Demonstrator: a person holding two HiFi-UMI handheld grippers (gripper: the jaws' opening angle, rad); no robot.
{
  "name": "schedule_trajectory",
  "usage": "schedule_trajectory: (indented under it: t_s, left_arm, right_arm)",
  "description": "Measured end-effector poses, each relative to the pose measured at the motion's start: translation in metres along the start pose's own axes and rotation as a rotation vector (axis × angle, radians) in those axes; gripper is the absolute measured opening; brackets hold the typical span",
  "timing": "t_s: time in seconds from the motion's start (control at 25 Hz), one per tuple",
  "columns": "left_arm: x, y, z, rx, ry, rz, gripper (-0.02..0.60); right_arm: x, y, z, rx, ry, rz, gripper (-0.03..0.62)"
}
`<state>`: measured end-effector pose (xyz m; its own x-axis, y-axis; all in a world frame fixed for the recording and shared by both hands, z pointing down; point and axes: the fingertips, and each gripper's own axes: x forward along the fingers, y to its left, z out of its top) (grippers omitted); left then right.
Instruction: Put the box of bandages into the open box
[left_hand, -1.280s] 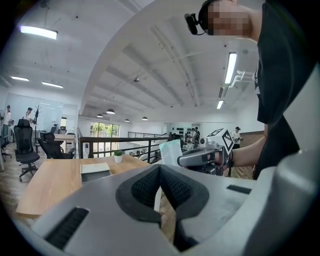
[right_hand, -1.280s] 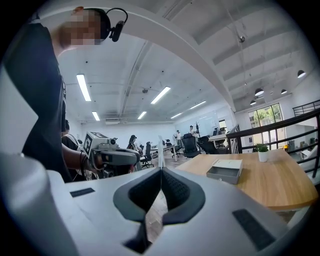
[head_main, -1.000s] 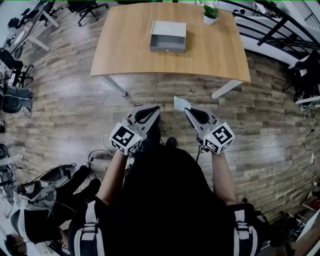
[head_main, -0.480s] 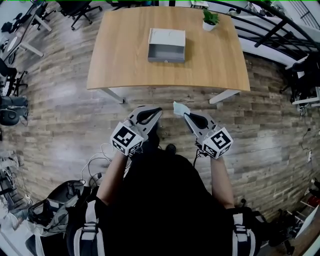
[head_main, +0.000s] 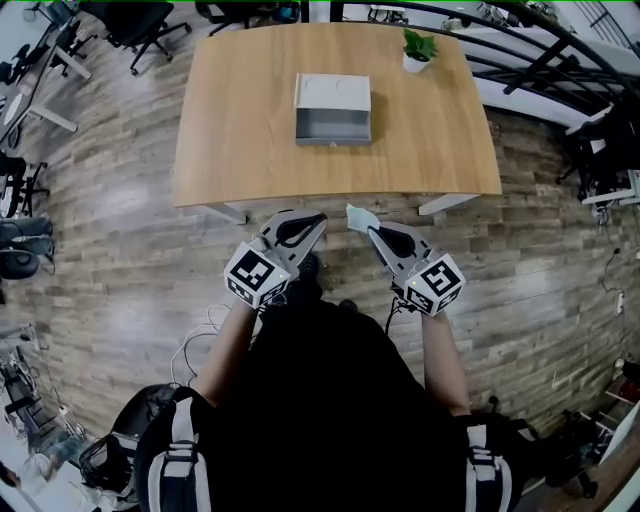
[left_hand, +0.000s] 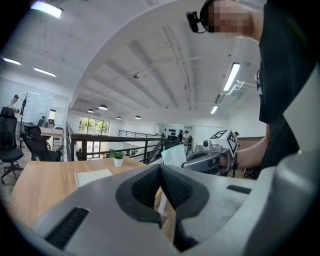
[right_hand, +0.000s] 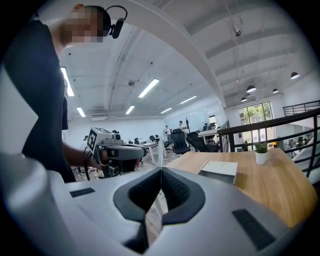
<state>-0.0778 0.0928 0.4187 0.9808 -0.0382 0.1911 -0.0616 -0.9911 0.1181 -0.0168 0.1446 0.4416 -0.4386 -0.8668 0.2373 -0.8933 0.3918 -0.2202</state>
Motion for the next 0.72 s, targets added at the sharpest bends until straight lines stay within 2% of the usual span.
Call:
schedule_trajectory:
  t_s: [0.72]
  left_arm:
    - [-0.011,0.098,0.014,0.032,-0.003,-0.063,0.023]
  right_arm:
    - [0.082,-0.032,0.026,0.007,-0.005,-0.09,0.025]
